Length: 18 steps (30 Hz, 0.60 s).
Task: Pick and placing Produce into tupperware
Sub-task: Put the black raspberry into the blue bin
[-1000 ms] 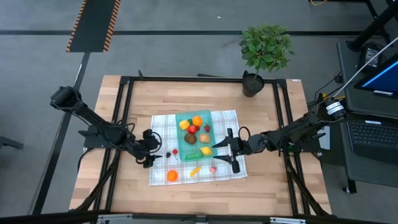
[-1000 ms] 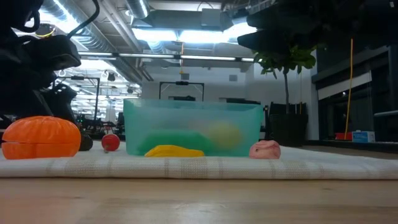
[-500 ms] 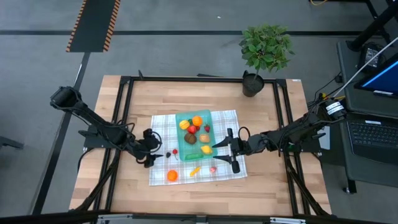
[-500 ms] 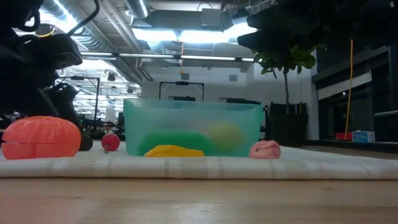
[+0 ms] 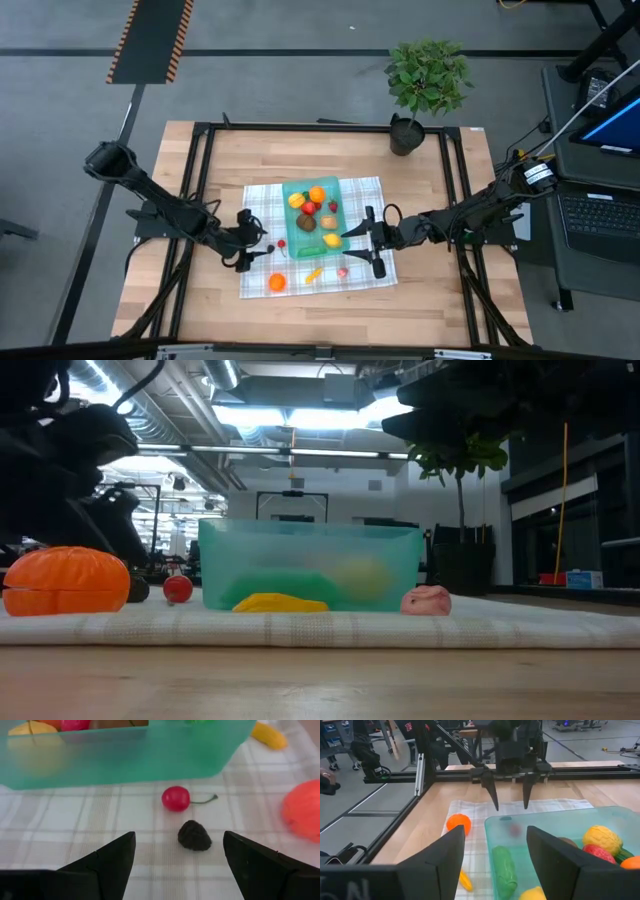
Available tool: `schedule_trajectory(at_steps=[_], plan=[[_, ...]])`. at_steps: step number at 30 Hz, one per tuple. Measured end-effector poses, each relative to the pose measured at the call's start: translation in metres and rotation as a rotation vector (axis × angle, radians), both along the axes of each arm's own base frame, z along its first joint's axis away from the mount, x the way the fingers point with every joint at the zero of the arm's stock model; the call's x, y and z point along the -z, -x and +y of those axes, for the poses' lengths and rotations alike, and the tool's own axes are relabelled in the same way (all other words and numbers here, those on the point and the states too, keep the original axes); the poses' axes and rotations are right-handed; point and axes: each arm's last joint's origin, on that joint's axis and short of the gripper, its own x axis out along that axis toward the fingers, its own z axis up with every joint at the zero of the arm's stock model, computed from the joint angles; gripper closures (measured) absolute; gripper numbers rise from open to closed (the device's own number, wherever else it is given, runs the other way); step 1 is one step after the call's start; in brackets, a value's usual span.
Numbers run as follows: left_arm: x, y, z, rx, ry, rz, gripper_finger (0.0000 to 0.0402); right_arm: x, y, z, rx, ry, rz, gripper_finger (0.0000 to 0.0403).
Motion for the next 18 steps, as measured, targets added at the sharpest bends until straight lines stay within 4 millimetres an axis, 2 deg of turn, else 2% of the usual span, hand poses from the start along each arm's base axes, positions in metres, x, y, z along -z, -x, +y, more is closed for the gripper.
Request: schedule_trajectory(at_steps=[6,12,18], plan=[[0.011,-0.011,0.000,-0.023,0.007,-0.002,0.0110,0.000,0.000,0.000,0.000,0.000,0.000,0.0187],[0.023,-0.013,0.000,-0.045,0.009,0.045,0.0110,0.001,0.000,0.000,0.000,0.002,0.007,0.0187],[0.024,-0.017,-0.003,-0.032,0.034,0.015,0.0110,0.002,0.000,0.000,0.000,0.006,0.015,0.0187]])
